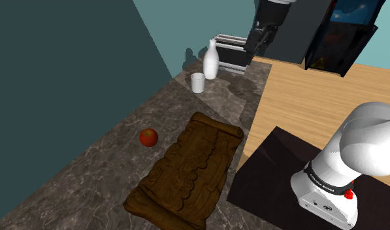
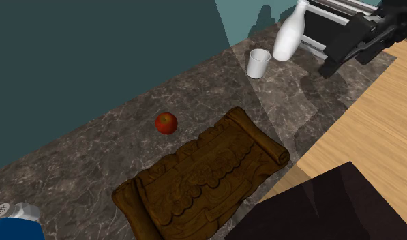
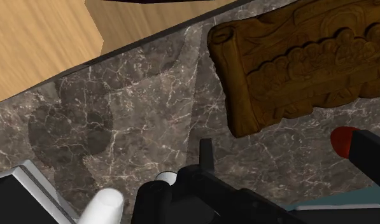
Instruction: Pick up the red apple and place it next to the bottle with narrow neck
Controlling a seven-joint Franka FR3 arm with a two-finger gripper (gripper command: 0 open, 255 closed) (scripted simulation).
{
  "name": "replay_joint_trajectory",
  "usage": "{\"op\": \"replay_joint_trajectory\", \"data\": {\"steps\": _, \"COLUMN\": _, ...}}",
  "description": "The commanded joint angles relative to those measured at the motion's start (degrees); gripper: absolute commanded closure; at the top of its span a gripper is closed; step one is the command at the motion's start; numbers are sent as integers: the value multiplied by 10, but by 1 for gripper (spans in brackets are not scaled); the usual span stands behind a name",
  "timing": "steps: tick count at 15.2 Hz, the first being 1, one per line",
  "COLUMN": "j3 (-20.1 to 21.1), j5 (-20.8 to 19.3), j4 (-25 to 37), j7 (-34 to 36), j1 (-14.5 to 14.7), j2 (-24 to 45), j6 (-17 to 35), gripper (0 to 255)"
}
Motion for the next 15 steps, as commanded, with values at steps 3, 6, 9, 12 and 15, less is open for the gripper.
{"op": "replay_joint_trajectory", "data": {"steps": 3, "j3": 43, "j5": 15, "j4": 0, "j7": 52, "j1": 9, "j2": 53, "j6": 42, "gripper": 0}}
{"op": "replay_joint_trajectory", "data": {"steps": 6, "j3": 72, "j5": 22, "j4": 10, "j7": 88, "j1": 14, "j2": 102, "j6": 71, "gripper": 0}}
{"op": "replay_joint_trajectory", "data": {"steps": 9, "j3": 101, "j5": 24, "j4": 26, "j7": 126, "j1": 18, "j2": 155, "j6": 99, "gripper": 0}}
{"op": "replay_joint_trajectory", "data": {"steps": 12, "j3": 127, "j5": 19, "j4": 49, "j7": 164, "j1": 21, "j2": 213, "j6": 124, "gripper": 0}}
{"op": "replay_joint_trajectory", "data": {"steps": 15, "j3": 152, "j5": 9, "j4": 79, "j7": 205, "j1": 24, "j2": 275, "j6": 145, "gripper": 0}}
